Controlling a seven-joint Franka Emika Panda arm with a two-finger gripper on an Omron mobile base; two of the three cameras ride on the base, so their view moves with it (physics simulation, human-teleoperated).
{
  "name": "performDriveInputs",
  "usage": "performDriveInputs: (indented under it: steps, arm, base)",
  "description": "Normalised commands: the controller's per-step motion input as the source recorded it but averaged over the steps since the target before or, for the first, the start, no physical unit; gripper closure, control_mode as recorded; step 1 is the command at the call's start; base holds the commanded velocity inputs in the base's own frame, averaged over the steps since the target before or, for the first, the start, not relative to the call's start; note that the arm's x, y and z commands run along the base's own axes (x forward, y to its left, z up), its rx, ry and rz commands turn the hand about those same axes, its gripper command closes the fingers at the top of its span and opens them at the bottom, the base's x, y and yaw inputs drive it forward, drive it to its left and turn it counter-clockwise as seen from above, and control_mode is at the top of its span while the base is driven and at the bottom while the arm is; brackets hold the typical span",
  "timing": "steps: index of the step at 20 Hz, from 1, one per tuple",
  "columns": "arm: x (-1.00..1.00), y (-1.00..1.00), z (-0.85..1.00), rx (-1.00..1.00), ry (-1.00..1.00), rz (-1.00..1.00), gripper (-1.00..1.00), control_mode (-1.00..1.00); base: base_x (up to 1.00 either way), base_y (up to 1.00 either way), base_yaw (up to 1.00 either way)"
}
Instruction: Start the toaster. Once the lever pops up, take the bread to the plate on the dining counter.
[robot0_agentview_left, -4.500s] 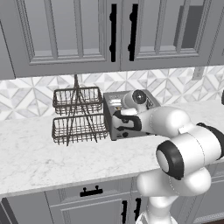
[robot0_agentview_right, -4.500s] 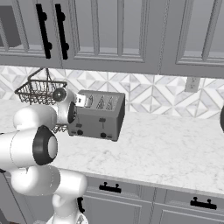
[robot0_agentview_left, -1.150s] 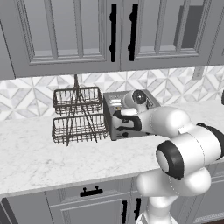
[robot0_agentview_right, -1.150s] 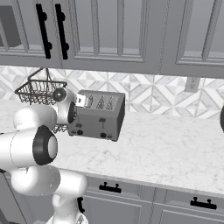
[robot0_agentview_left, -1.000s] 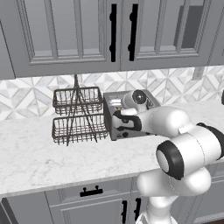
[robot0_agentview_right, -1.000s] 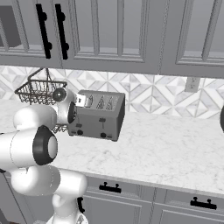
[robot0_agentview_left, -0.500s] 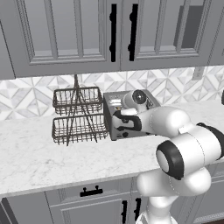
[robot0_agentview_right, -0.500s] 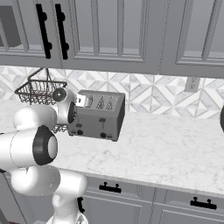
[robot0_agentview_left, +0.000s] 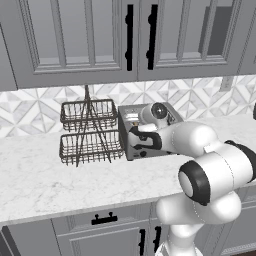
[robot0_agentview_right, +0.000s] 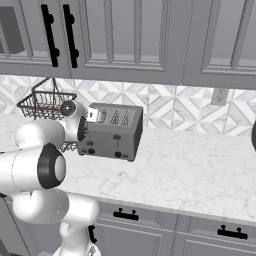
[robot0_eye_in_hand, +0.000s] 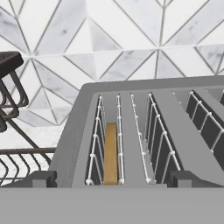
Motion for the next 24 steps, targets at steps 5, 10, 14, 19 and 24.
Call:
performDriveInputs:
  steps: [5,10,14,19,24]
  arm:
    - [0.0,0.0,0.0,0.0,0.0,0.0,-1.0,-1.0]
    - [0.0,0.0,0.0,0.0,0.0,0.0,-1.0,-1.0]
    - [0.0,0.0,0.0,0.0,0.0,0.0,-1.0,-1.0]
    - [0.0,0.0,0.0,0.0,0.0,0.0,-1.0,-1.0]
    - [0.0,0.0,0.0,0.0,0.0,0.0,-1.0,-1.0]
  base:
    - [0.0,0.0,0.0]
    - [0.0,0.0,0.0]
    - [0.0,0.0,0.0]
    - [0.0,0.0,0.0]
    - [0.0,0.0,0.0]
